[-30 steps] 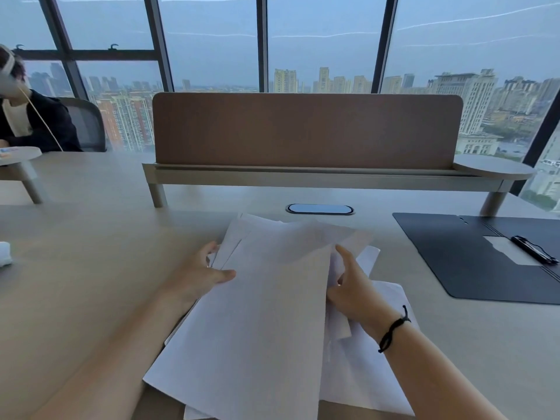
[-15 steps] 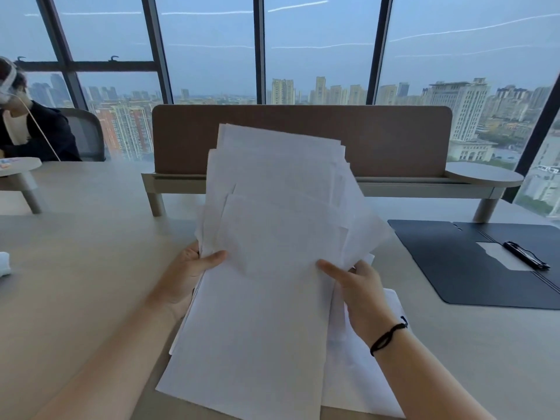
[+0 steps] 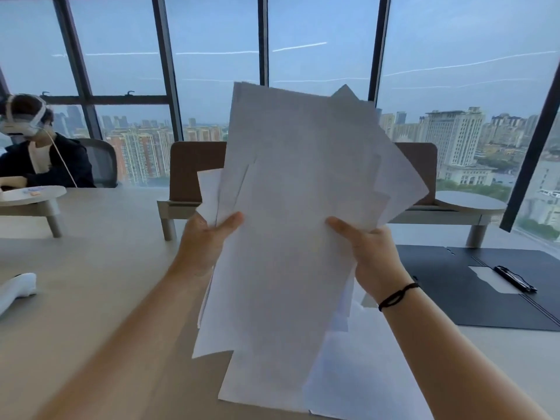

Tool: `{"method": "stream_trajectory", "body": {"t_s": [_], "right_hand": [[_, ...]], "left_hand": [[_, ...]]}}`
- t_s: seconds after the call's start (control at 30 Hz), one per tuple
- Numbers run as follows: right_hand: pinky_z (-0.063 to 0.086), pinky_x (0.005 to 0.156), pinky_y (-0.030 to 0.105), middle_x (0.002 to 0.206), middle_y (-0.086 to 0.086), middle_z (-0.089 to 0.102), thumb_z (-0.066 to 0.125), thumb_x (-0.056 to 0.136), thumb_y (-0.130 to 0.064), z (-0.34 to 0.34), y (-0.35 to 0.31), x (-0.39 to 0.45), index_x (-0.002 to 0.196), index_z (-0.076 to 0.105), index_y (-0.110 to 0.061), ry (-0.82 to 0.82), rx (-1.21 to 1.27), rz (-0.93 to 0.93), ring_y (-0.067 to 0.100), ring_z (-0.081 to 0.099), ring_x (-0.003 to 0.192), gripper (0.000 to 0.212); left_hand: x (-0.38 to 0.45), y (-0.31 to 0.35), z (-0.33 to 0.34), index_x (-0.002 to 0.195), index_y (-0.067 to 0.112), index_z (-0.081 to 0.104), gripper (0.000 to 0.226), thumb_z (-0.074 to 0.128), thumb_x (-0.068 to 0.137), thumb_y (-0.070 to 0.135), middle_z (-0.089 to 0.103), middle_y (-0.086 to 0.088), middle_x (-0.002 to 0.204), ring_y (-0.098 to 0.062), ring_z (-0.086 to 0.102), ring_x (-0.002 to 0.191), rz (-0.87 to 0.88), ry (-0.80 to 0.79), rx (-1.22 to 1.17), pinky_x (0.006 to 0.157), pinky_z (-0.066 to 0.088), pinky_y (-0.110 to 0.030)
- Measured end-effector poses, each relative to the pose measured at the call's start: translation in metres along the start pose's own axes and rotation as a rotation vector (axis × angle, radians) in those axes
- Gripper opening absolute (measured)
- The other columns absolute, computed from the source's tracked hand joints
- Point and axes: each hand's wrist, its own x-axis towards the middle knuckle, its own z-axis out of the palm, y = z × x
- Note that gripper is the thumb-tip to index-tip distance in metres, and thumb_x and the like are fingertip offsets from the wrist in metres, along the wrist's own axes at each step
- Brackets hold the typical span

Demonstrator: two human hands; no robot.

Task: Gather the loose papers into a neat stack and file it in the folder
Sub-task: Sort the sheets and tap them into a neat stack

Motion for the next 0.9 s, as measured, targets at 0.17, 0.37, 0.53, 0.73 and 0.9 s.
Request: {"method": "stream_trajectory", "body": {"t_s": [0.17, 0.37, 0.53, 0.73, 0.9], "right_hand": [[0.06, 0.067, 0.03, 0.085, 0.002, 0.08, 0.079, 0.079, 0.003, 0.01, -0.04, -0.012, 0.082, 0.079, -0.017, -0.13, 0.036, -0.168, 0.019, 0.077, 0.078, 0.02], [0.061, 0.075, 0.033, 0.094, 0.007, 0.08, 0.079, 0.08, 0.001, -0.003, -0.03, -0.037, 0.101, 0.075, -0.008, -0.149, -0.055, -0.145, 0.023, 0.077, 0.086, 0.023], [0.063, 0.078, 0.038, 0.103, 0.014, 0.079, 0.08, 0.08, -0.002, -0.005, -0.02, -0.045, 0.11, 0.073, 0.0, -0.151, -0.071, -0.071, 0.031, 0.076, 0.094, 0.03], [0.062, 0.082, 0.038, 0.103, 0.011, 0.08, 0.081, 0.08, -0.024, -0.007, -0.014, -0.046, 0.106, 0.076, -0.006, -0.083, -0.106, -0.003, 0.029, 0.076, 0.098, 0.032], [0.043, 0.074, 0.035, 0.078, 0.002, 0.066, 0.052, 0.079, -0.074, 0.0, -0.035, -0.034, 0.079, 0.081, -0.029, 0.019, -0.082, -0.049, 0.021, 0.06, 0.074, 0.053]], "left_hand": [[0.0, 0.028, 0.002, 0.099, 0.022, 0.073, 0.019, 0.077, 0.085, 0.011, 0.08, 0.01, 0.091, -0.013, 0.075, 0.095, 0.141, 0.02, -0.017, 0.084, 0.059, -0.028], [-0.021, 0.014, -0.014, 0.099, 0.026, 0.077, 0.031, 0.089, 0.07, 0.024, 0.08, -0.001, 0.101, -0.024, 0.076, 0.097, 0.007, -0.011, -0.058, 0.088, 0.058, -0.045], [-0.029, 0.012, -0.026, 0.119, 0.018, 0.07, 0.083, 0.095, 0.046, 0.05, 0.076, -0.01, 0.112, -0.032, 0.074, 0.101, -0.106, -0.053, -0.101, 0.089, 0.057, -0.059], [-0.027, 0.013, -0.032, 0.116, 0.025, 0.069, 0.084, 0.092, 0.043, 0.06, 0.077, -0.002, 0.109, -0.025, 0.075, 0.097, -0.115, -0.046, -0.057, 0.085, 0.059, -0.056], [-0.025, 0.009, -0.025, 0.117, 0.024, 0.069, 0.082, 0.093, 0.046, 0.056, 0.077, -0.004, 0.11, -0.027, 0.074, 0.1, -0.101, -0.082, -0.067, 0.082, 0.06, -0.049]]}}
